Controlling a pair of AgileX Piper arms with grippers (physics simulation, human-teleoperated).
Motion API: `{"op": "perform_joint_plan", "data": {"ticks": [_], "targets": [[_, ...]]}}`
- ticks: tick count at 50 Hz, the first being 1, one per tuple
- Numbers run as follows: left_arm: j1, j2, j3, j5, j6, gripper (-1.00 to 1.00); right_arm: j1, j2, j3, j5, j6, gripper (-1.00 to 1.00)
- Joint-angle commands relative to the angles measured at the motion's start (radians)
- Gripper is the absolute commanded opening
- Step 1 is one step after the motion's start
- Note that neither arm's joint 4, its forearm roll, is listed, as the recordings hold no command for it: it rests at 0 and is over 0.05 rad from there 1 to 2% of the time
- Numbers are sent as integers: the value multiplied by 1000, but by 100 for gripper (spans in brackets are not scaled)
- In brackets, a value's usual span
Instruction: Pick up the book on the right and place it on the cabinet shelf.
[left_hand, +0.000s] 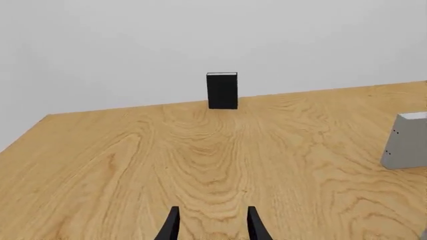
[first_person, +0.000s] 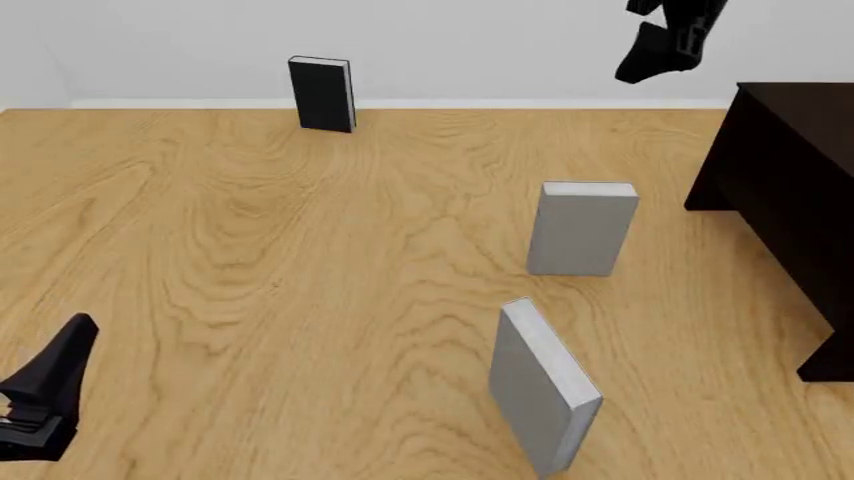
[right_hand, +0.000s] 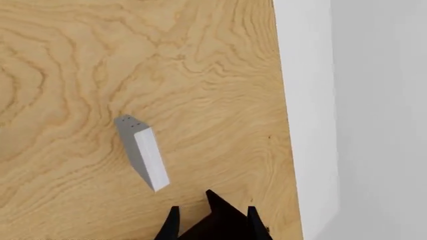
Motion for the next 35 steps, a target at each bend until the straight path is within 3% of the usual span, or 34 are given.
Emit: {"op": "perform_joint_plan", "data": {"ticks": [1,35], "targets": [[-12,0,1,10,2,100,21,24,35,1,20,100],[-23,0,1,29,-1,100,107,169,-14,0,85,100]]}}
